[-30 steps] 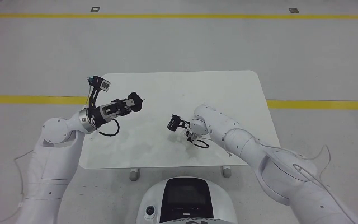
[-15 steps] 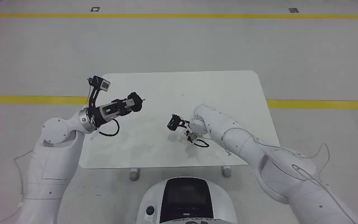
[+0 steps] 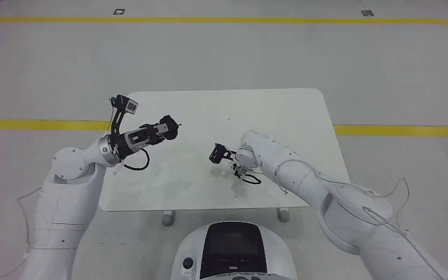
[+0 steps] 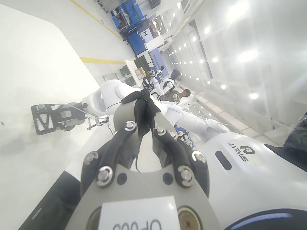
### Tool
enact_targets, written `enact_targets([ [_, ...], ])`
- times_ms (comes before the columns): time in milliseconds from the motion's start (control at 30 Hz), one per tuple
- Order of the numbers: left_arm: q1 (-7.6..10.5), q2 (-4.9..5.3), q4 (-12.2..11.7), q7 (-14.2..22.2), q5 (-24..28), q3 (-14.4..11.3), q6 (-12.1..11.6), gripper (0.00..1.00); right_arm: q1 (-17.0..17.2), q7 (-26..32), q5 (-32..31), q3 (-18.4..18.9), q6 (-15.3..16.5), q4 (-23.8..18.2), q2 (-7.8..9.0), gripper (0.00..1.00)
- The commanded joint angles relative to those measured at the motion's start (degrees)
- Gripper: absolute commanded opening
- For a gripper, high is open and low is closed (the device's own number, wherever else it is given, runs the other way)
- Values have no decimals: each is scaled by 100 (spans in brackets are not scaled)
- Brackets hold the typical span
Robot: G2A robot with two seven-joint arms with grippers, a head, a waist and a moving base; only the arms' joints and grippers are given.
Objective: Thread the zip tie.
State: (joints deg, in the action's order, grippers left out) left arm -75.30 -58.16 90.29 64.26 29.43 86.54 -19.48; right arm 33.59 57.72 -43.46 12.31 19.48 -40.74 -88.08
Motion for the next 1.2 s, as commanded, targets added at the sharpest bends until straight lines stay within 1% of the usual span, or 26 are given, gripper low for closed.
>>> enact_targets([
  [0,0,0,0,0,0,0,0,0,-8,27,41,-6,0,-12,-7,13],
  [100,0,0,0,0,0,0,0,0,-29,83,113,-21,0,-47,-6,14],
  [233,0,0,0,0,0,0,0,0,-56,147,186,-63,0,-113,10,11],
  [400,0,0,0,0,0,0,0,0,-105,163,211,-115,0,-173,32,18],
  [667,0,0,0,0,0,0,0,0,-146,37,109,-105,0,-171,60,19],
  [867,0,0,0,0,0,0,0,0,-82,46,179,-133,0,-55,35,17],
  [1100,0,0,0,0,0,0,0,0,-88,73,296,-197,0,88,-23,15],
  [1167,0,0,0,0,0,0,0,0,-99,83,329,-218,0,114,-37,9],
])
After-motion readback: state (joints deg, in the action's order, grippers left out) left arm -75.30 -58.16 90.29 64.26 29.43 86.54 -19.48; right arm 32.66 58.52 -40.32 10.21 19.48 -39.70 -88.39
